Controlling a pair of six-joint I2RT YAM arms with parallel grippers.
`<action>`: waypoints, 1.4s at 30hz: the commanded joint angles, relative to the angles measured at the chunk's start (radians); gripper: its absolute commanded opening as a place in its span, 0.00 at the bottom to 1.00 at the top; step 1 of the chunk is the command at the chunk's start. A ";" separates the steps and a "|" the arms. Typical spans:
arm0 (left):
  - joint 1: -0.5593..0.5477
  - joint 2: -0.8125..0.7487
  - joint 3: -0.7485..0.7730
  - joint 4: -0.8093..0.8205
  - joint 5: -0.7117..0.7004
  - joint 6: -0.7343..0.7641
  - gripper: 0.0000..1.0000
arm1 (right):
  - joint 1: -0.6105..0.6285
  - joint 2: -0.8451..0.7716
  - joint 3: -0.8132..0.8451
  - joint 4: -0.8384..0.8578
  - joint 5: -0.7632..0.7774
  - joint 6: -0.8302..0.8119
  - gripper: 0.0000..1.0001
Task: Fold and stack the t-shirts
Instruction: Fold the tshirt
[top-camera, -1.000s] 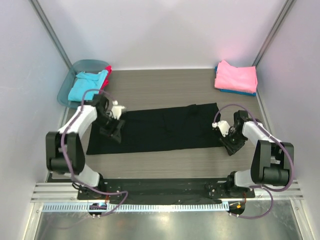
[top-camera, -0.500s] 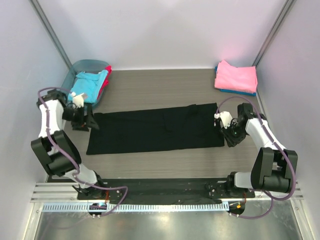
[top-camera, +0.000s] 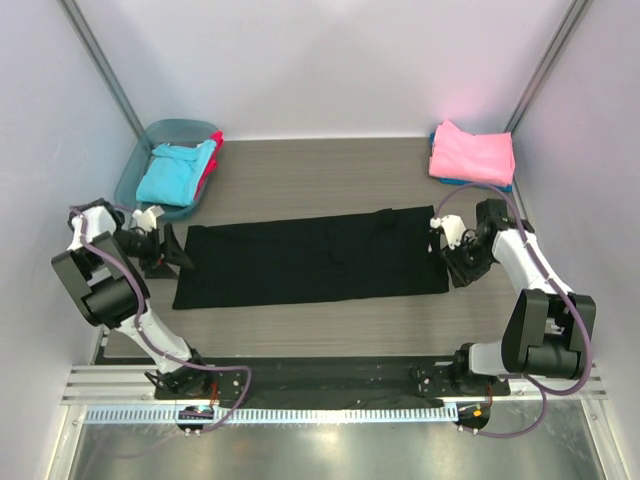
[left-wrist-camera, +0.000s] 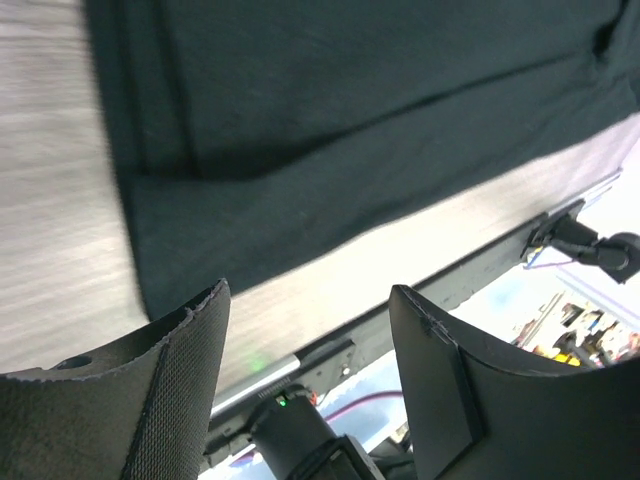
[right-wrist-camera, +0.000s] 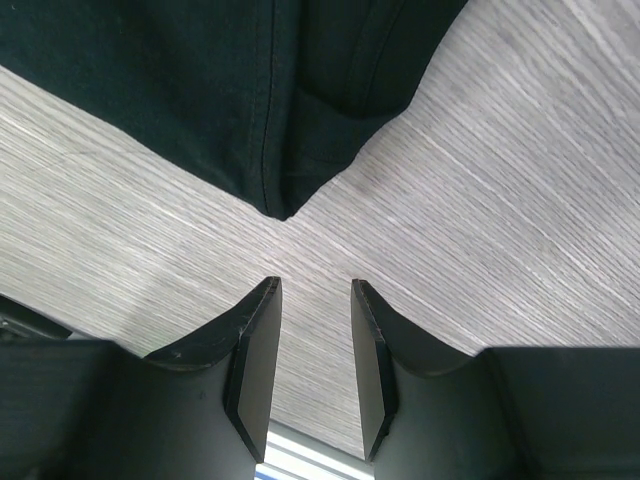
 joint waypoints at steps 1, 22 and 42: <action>0.031 0.036 0.001 0.094 -0.005 -0.036 0.66 | -0.003 0.009 0.040 -0.010 -0.027 0.025 0.40; 0.022 0.159 -0.098 0.438 -0.115 -0.151 0.49 | -0.003 0.109 0.102 0.012 -0.044 0.063 0.40; -0.031 0.090 -0.220 0.409 -0.203 -0.058 0.02 | -0.003 0.164 0.164 0.044 -0.084 0.080 0.40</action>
